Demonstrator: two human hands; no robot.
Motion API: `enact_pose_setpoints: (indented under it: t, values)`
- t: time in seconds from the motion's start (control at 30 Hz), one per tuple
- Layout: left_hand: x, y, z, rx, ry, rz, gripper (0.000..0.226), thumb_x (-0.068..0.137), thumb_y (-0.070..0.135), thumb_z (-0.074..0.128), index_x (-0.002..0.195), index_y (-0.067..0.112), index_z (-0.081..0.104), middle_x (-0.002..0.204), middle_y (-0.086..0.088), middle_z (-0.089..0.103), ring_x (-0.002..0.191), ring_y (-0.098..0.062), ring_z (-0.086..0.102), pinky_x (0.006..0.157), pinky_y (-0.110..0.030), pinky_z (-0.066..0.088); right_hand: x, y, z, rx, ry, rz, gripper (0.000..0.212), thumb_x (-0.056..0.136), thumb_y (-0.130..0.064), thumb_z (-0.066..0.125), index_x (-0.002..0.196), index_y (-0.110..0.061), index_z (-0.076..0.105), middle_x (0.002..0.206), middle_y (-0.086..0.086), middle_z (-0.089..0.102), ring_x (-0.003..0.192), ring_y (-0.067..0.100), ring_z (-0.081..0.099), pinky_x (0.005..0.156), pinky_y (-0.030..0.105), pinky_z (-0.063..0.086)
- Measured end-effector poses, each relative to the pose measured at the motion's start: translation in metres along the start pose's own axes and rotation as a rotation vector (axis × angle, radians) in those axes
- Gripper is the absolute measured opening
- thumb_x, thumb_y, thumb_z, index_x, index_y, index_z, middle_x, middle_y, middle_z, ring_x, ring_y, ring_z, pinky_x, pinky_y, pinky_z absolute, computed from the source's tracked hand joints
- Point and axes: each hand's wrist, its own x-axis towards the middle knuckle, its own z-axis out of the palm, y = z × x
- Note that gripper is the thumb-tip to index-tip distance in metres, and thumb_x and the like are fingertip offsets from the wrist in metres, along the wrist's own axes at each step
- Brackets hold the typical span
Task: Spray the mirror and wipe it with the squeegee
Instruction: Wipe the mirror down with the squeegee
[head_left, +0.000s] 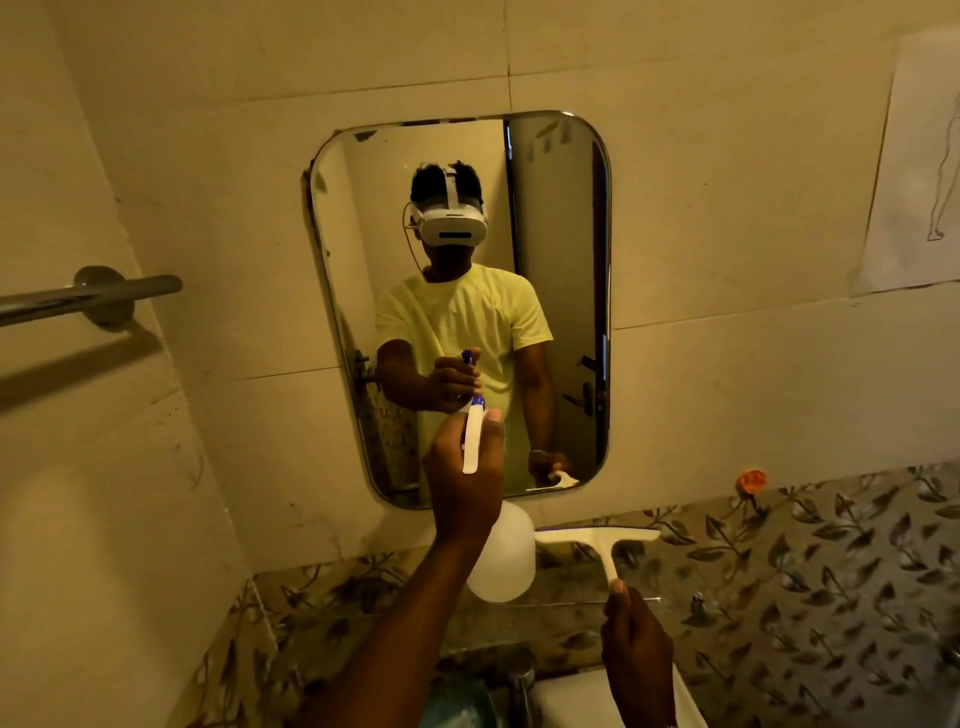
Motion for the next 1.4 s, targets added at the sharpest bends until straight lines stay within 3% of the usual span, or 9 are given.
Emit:
enact_pose_setpoints:
  t: [0.17, 0.37, 0.6, 0.7, 0.8, 0.97, 1.13, 1.27, 1.4]
  values:
    - [0.007, 0.024, 0.030, -0.014, 0.038, 0.107, 0.026, 0.095, 0.040, 0.061, 0.091, 0.015, 0.066, 0.076, 0.007, 0.064, 0.071, 0.003, 0.063, 0.059, -0.015, 0.052, 0.009, 0.004, -0.020, -0.053, 0.089, -0.018, 0.044, 0.105, -0.036, 0.046, 0.072, -0.012, 0.063, 0.063, 0.014, 0.062, 0.063, 0.026, 0.061, 0.070, 0.041, 0.052]
    - [-0.010, 0.023, 0.057, -0.021, -0.022, 0.022, 0.028, 0.099, 0.033, 0.062, 0.078, 0.015, 0.064, 0.061, 0.002, 0.061, 0.055, -0.013, 0.063, 0.046, -0.035, 0.054, 0.026, 0.015, -0.040, -0.072, 0.148, 0.009, 0.044, 0.106, -0.033, 0.046, 0.073, -0.009, 0.064, 0.067, 0.015, 0.064, 0.069, 0.032, 0.062, 0.075, 0.044, 0.054]
    - [-0.070, 0.001, 0.066, -0.024, -0.020, -0.085, 0.014, 0.096, 0.031, 0.066, 0.085, 0.023, 0.063, 0.069, 0.007, 0.063, 0.065, -0.009, 0.065, 0.050, -0.026, 0.053, 0.025, 0.026, -0.063, -0.019, 0.161, 0.025, 0.057, 0.102, -0.057, 0.040, 0.082, -0.013, 0.071, 0.074, 0.014, 0.071, 0.077, 0.033, 0.068, 0.079, 0.042, 0.054]
    - [-0.080, -0.002, 0.070, -0.024, -0.035, -0.104, 0.018, 0.095, 0.036, 0.064, 0.082, 0.025, 0.061, 0.064, 0.011, 0.058, 0.062, -0.010, 0.063, 0.049, -0.014, 0.045, 0.025, 0.032, -0.071, -0.015, 0.145, 0.062, 0.055, 0.104, -0.048, 0.043, 0.106, -0.003, 0.074, 0.099, 0.023, 0.074, 0.099, 0.039, 0.068, 0.093, 0.045, 0.053]
    - [-0.086, -0.007, 0.073, -0.003, -0.065, -0.122, 0.024, 0.097, 0.030, 0.066, 0.074, 0.032, 0.057, 0.060, 0.011, 0.055, 0.058, -0.010, 0.062, 0.048, -0.011, 0.041, 0.022, 0.030, -0.077, -0.002, 0.135, 0.078, 0.051, 0.104, -0.047, 0.044, 0.110, -0.008, 0.075, 0.103, 0.013, 0.075, 0.103, 0.034, 0.067, 0.098, 0.046, 0.053]
    - [-0.113, -0.015, 0.072, 0.028, -0.076, -0.262, 0.021, 0.096, 0.031, 0.066, 0.076, 0.024, 0.064, 0.060, 0.012, 0.059, 0.056, -0.006, 0.064, 0.048, -0.009, 0.044, 0.014, 0.026, -0.081, 0.019, 0.145, 0.084, 0.047, 0.096, -0.060, 0.038, 0.085, -0.025, 0.068, 0.081, 0.000, 0.067, 0.080, 0.020, 0.064, 0.071, 0.029, 0.046]
    - [-0.135, -0.025, 0.064, 0.037, -0.103, -0.291, 0.023, 0.096, 0.033, 0.065, 0.088, 0.011, 0.068, 0.071, -0.001, 0.066, 0.064, -0.010, 0.065, 0.056, -0.012, 0.048, 0.013, 0.041, -0.082, -0.010, 0.133, 0.081, 0.051, 0.102, -0.056, 0.040, 0.101, -0.016, 0.072, 0.086, 0.006, 0.072, 0.084, 0.025, 0.066, 0.077, 0.034, 0.051]
    - [-0.139, -0.029, 0.054, 0.045, -0.077, -0.334, 0.019, 0.096, 0.030, 0.066, 0.095, 0.011, 0.070, 0.077, -0.001, 0.069, 0.069, -0.008, 0.067, 0.059, -0.011, 0.052, 0.008, 0.040, -0.083, -0.007, 0.161, 0.060, 0.050, 0.097, -0.060, 0.040, 0.079, -0.021, 0.066, 0.068, 0.007, 0.065, 0.065, 0.021, 0.060, 0.059, 0.025, 0.042]
    - [-0.133, -0.044, 0.030, 0.069, 0.027, -0.451, 0.022, 0.096, 0.027, 0.067, 0.084, 0.009, 0.070, 0.064, 0.003, 0.065, 0.062, -0.002, 0.066, 0.049, -0.009, 0.047, 0.008, 0.045, -0.086, 0.002, 0.134, 0.061, 0.048, 0.105, -0.047, 0.045, 0.075, -0.015, 0.064, 0.062, 0.012, 0.062, 0.055, 0.021, 0.056, 0.054, 0.026, 0.041]
